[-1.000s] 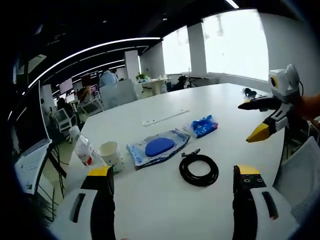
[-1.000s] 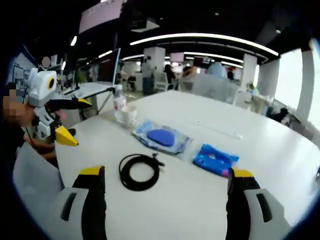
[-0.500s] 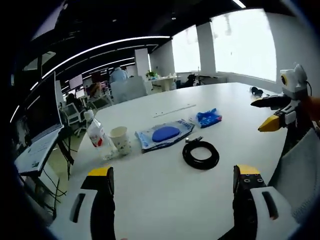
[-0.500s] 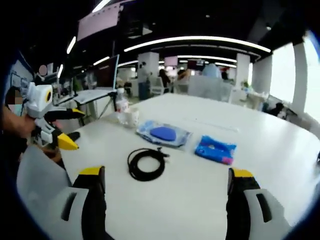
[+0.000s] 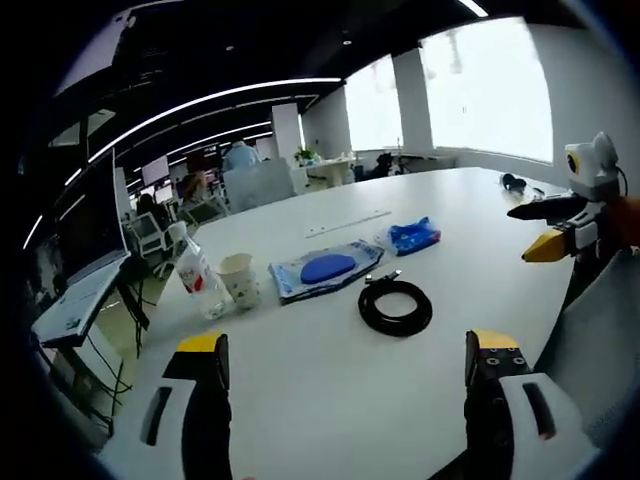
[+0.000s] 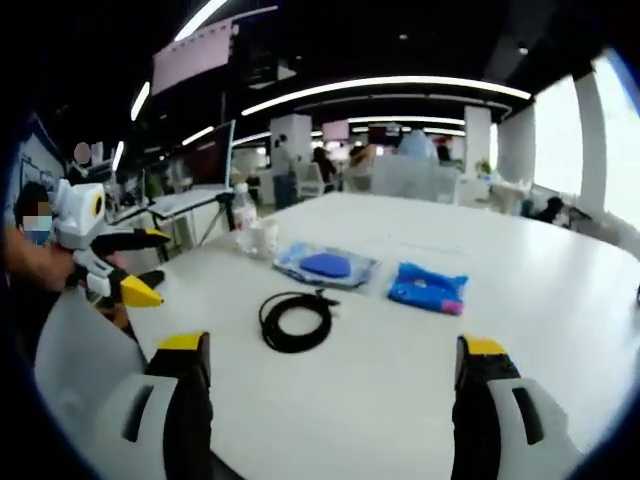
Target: Arrange the tabletop items into an orderly group along one side of the table until the central work area is clear of visible clutter.
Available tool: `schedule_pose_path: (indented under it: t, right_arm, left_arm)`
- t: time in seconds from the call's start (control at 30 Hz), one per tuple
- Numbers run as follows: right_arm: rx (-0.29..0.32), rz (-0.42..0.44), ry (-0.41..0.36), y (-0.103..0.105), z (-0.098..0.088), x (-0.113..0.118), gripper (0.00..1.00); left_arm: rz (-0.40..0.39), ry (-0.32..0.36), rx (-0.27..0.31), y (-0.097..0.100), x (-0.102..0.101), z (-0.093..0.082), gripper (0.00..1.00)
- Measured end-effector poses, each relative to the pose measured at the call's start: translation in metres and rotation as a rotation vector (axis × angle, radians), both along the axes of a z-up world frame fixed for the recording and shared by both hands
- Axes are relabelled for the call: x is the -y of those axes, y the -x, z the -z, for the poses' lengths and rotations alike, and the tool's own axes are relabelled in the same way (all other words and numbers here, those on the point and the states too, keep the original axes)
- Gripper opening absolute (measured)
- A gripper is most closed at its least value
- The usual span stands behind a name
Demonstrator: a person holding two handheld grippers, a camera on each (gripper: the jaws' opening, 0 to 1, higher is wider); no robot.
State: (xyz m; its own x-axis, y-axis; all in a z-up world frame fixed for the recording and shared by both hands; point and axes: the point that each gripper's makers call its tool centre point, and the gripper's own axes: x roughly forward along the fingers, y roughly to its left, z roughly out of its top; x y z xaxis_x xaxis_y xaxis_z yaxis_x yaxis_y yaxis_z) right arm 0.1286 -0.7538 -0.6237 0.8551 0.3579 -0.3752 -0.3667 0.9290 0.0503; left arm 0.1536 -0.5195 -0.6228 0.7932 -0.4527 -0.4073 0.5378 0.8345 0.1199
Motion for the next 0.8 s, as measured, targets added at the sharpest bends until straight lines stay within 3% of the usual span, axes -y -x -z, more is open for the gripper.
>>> schedule_pose_path:
  t: [0.13, 0.33, 0.47, 0.57, 0.7, 0.8]
  right_arm:
    - [0.005, 0.017, 0.001, 0.001, 0.004, 0.0, 1.0]
    - [0.041, 0.035, 0.001, -0.006, 0.002, 0.001, 1.0]
    - [0.048, 0.006, 0.04, -0.006, 0.005, -0.005, 1.0]
    - [0.051, -0.005, 0.054, -0.006, 0.006, -0.007, 1.0]
    - [0.071, -0.014, 0.085, -0.005, 0.004, -0.009, 1.0]
    - [0.092, -0.017, 0.09, -0.006, 0.001, -0.009, 1.0]
  left_arm:
    - [-0.009, 0.007, 0.036, -0.002, -0.001, -0.008, 0.96]
    - [-0.021, 0.018, 0.043, -0.007, -0.007, -0.007, 0.96]
    - [-0.039, 0.016, 0.028, -0.008, -0.009, -0.002, 0.97]
    - [-0.028, -0.025, 0.016, -0.006, -0.008, 0.004, 0.99]
    - [-0.037, 0.02, 0.019, -0.007, -0.009, -0.005, 0.99]
    - [-0.053, 0.002, 0.008, -0.007, -0.015, -0.002, 0.99]
